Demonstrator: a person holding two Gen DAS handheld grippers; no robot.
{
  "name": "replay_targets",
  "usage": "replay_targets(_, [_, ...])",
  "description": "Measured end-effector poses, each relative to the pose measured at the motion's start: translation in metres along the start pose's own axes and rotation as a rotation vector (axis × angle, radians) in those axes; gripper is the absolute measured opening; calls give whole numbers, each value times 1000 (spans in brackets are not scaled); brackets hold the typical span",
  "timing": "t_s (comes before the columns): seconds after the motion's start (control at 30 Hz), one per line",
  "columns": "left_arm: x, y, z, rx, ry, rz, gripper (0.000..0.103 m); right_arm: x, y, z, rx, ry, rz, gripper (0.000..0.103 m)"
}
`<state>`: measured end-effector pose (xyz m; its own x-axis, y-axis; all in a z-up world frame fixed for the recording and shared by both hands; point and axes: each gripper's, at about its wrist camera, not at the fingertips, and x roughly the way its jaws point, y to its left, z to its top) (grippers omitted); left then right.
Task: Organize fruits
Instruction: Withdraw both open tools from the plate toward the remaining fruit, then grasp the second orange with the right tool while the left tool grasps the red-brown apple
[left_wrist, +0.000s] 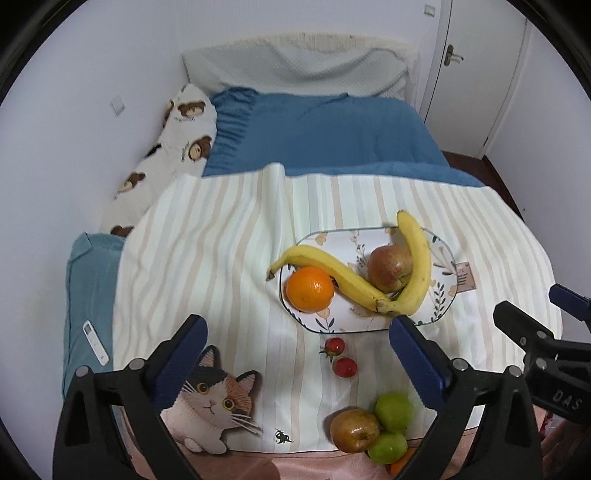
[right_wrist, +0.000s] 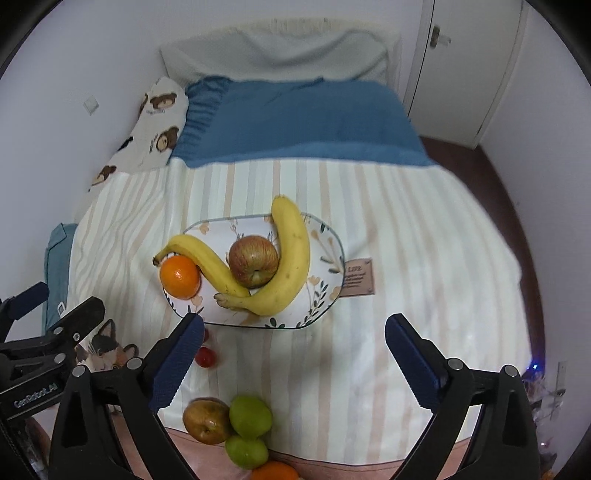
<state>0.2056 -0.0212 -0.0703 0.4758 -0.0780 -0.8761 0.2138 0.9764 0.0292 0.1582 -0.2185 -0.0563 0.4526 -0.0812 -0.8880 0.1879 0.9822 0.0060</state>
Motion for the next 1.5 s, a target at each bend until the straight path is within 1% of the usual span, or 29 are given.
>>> replay_targets(0.1, [-21,0,-3,-6,-44,1,101,-23,1,-4,-4,-41,-4,101])
replay_targets(0.33, [-55,0,-12,-11,-108,-1,101,-67,0,-18,22,-106,24,101])
replay_targets(0.47, [-63,1,-20,-15,-110,-9,101,-83,1,-26,40,-128,49,101])
replay_targets(0.57, [-62,2,-29,-14,-97,-7,101,-88,1,-33,58,-124,71,101])
replay_targets(0.63, [-57,2,-41,-10,-76,-1,101,-84,-1,-42,74,-102,84,102])
replay_targets(0.7, [-49,2,-54,0,-54,5,101,-73,-4,-55,85,-58,104,103])
replay_targets(0.87, [-6,-1,-97,50,100,33,101,-10,-15,-107,159,161,186,103])
replay_targets(0.97, [25,-6,-121,92,181,59,101,34,-17,-149,201,303,212,103])
replay_targets(1.0, [31,-6,-127,101,199,58,101,46,-16,-160,206,335,211,103])
replay_targets(1.07, [47,-9,-137,104,261,28,101,70,-14,-186,216,404,219,103])
replay_targets(1.13, [60,-10,-143,82,306,-18,101,86,-13,-205,234,445,226,102])
replay_targets(1.17, [63,-11,-145,80,316,-27,101,93,-12,-212,241,459,228,100])
replay_targets(1.23, [70,-17,-145,84,328,-43,101,107,-10,-226,253,476,222,94])
replay_targets(1.3, [78,-24,-144,87,342,-59,101,119,-7,-236,240,492,204,78])
replay_targets(1.37, [88,-35,-142,100,364,-80,101,122,-2,-243,210,482,177,76])
replay_targets(1.4, [93,-41,-140,112,376,-85,101,121,-1,-245,192,479,156,68])
replay_targets(1.5, [118,-64,-137,189,428,-94,101,115,-3,-252,181,467,151,67])
